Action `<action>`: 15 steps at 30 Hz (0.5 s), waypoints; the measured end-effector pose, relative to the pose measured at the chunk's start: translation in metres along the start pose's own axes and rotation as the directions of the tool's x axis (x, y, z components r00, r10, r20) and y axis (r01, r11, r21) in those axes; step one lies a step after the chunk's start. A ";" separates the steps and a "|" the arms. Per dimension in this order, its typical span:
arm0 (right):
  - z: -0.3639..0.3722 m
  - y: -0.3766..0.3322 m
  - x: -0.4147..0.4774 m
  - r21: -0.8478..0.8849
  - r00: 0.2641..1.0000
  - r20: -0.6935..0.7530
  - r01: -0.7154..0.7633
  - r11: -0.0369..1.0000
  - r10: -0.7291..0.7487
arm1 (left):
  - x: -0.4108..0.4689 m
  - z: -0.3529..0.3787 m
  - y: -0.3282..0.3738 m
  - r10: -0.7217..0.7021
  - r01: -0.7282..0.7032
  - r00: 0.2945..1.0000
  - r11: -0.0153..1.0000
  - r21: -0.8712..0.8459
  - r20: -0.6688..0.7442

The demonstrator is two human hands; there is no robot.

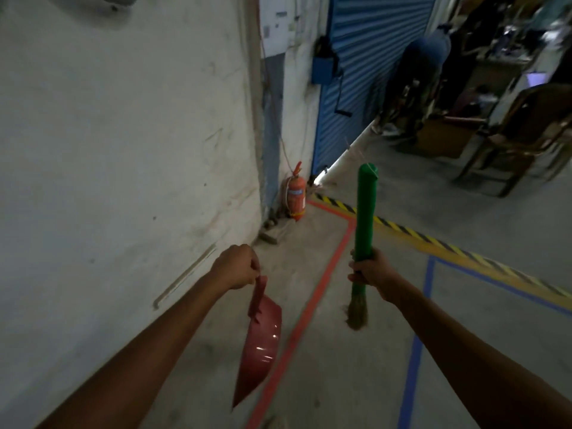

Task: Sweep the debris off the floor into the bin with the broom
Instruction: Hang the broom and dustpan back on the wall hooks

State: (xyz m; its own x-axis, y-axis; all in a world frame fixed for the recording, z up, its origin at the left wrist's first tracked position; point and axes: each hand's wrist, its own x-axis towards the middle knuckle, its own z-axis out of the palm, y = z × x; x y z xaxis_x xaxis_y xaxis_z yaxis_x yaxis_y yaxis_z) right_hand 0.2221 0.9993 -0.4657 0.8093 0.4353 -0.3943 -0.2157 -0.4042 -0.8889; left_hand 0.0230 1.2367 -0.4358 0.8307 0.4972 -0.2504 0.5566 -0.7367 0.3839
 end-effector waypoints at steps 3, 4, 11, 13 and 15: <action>-0.021 -0.038 0.046 -0.260 0.990 -0.083 0.086 0.962 -0.111 | 0.069 -0.024 0.030 0.119 -0.134 0.988 0.977 0.164 0.101; -0.028 -0.051 0.059 -0.394 0.983 -0.098 0.106 0.913 -0.157 | 0.089 -0.030 0.041 0.145 -0.170 0.981 0.961 0.217 0.127; -0.089 -0.134 0.167 -0.707 0.902 -0.142 0.196 0.680 -0.408 | 0.227 -0.068 0.120 0.220 -0.265 0.963 0.873 0.409 0.155; -0.111 -0.156 0.210 -0.717 0.890 -0.134 0.216 0.662 -0.435 | 0.266 -0.082 0.145 0.255 -0.279 0.960 0.856 0.436 0.113; -0.136 -0.178 0.254 -0.704 0.886 -0.104 0.255 0.663 -0.451 | 0.309 -0.098 0.170 0.286 -0.266 0.958 0.848 0.459 0.026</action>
State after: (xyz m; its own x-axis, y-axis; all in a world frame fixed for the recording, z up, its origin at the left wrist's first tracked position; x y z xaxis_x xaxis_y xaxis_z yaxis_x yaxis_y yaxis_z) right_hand 0.5402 1.0723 -0.3756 0.8713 0.4849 0.0759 0.4482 -0.7231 -0.5255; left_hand 0.3740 1.3102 -0.3609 0.9551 0.2535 -0.1531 0.2541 -0.9670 -0.0161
